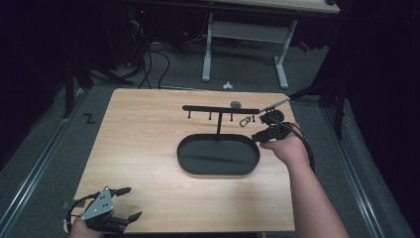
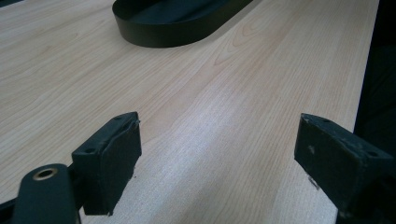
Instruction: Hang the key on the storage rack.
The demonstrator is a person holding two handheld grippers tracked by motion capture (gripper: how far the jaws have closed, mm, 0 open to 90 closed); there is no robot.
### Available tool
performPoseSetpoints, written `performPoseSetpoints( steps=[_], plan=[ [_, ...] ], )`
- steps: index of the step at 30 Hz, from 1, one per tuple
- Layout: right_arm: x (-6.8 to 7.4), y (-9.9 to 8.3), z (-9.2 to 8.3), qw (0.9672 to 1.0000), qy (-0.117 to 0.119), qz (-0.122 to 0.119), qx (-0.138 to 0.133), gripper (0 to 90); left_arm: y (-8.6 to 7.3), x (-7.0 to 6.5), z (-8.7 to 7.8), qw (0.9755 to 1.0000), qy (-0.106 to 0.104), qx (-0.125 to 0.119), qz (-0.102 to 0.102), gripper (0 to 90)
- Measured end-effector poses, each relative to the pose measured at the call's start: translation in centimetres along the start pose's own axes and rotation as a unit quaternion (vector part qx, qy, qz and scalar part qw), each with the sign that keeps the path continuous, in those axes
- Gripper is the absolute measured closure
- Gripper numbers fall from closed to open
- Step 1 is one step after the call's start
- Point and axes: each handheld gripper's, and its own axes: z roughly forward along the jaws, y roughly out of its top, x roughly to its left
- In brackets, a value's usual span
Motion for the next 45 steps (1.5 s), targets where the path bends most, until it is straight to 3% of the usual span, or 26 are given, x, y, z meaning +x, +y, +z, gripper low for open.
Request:
performPoseSetpoints(
  steps=[12,19,24,31,33,35,36,37,38,39,40,42,45],
  plan=[
    [-0.4,-3.6,2.6,0.9991,0.002,0.009,-0.041,35.9,0.0,-0.1,0.3,1.0000,-0.003,0.007,0.004,15.3],
    [0.5,-6.9,4.3,0.9958,0.005,0.007,-0.091,32.9,0.0,-0.1,0.4,0.9999,-0.005,0.008,0.004,15.3],
    [1.5,-10.1,5.4,0.9907,0.011,0.031,-0.132,32.3,0.0,-0.1,0.4,0.9999,-0.005,0.009,0.004,15.3],
    [3.6,-14.4,6.2,0.9827,0.013,0.036,-0.181,29.1,-0.1,-0.2,0.7,0.9999,0.000,0.012,0.008,15.3],
    [4.5,-16.0,6.5,0.9796,0.015,0.032,-0.198,29.0,-0.1,-0.1,0.7,0.9999,0.001,0.010,0.007,15.3],
    [5.5,-18.4,6.9,0.9735,0.006,0.034,-0.226,32.0,-0.1,0.0,0.6,0.9999,0.002,0.011,0.005,15.3],
    [5.8,-19.1,6.9,0.9763,0.009,0.040,-0.213,30.6,-0.1,0.0,0.6,0.9999,0.003,0.010,0.002,15.3],
    [5.9,-19.2,6.6,0.9769,0.025,0.040,-0.209,28.3,0.0,0.0,0.6,1.0000,0.004,0.007,0.001,15.3],
    [6.0,-19.5,6.2,0.9727,0.019,0.030,-0.229,29.6,0.0,0.0,0.6,1.0000,0.004,0.007,0.002,15.3],
    [6.1,-19.7,6.0,0.9717,0.006,0.023,-0.235,29.9,0.0,0.0,0.6,1.0000,0.004,0.009,0.003,15.3],
    [6.1,-19.8,6.1,0.9729,0.002,0.023,-0.230,29.9,0.0,-0.1,0.6,0.9999,0.005,0.008,0.003,15.3],
    [6.0,-19.9,6.5,0.9746,0.018,0.033,-0.221,29.9,0.1,-0.1,0.6,0.9999,0.007,0.007,0.003,15.3],
    [6.0,-19.8,6.9,0.9752,0.016,0.026,-0.219,29.7,0.2,-0.1,0.7,0.9999,0.005,0.009,0.006,15.3]
  ],
)
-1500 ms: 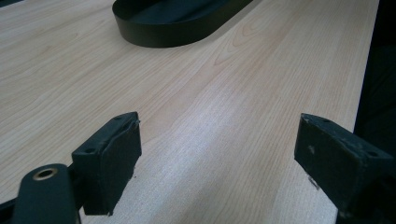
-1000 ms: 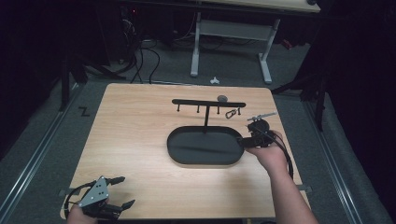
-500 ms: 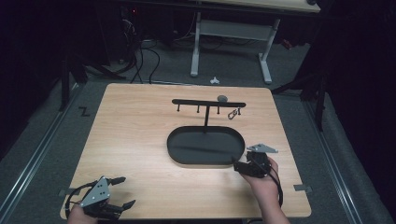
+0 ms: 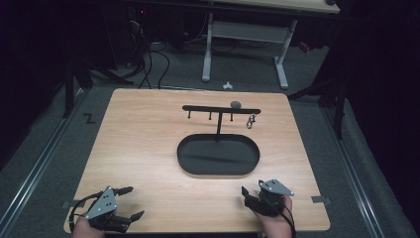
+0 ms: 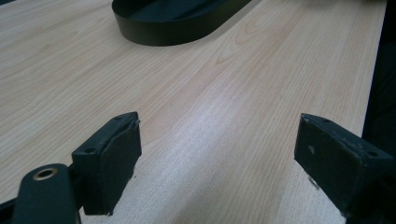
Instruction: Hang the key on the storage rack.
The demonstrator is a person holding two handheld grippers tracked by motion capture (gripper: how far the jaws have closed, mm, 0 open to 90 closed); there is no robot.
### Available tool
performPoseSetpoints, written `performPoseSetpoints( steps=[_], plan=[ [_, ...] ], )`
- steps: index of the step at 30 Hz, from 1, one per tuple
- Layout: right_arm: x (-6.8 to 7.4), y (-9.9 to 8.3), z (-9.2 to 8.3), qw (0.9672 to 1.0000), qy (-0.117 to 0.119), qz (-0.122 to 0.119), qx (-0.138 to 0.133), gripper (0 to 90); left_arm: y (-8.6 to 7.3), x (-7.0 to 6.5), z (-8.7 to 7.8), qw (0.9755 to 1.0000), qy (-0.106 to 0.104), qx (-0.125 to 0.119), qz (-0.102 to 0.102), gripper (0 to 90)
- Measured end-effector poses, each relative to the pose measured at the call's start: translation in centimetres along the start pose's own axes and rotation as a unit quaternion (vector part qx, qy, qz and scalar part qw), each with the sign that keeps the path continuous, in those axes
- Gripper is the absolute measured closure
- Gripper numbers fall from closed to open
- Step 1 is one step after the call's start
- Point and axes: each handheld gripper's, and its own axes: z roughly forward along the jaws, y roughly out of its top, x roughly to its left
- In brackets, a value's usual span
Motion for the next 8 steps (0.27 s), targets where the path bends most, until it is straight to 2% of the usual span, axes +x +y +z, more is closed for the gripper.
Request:
performPoseSetpoints(
  steps=[3,8],
  plan=[
    [0.02,-0.11,0.21,0.9999,0.005,0.007,0.008,29.6,-0.04,0.08,-0.03,1.0000,-0.001,-0.002,0.000,15.3],
    [0.19,0.01,0.45,0.9999,0.003,0.002,0.012,29.8,-0.16,0.16,-0.36,1.0000,0.001,-0.004,-0.002,15.3]
  ],
)
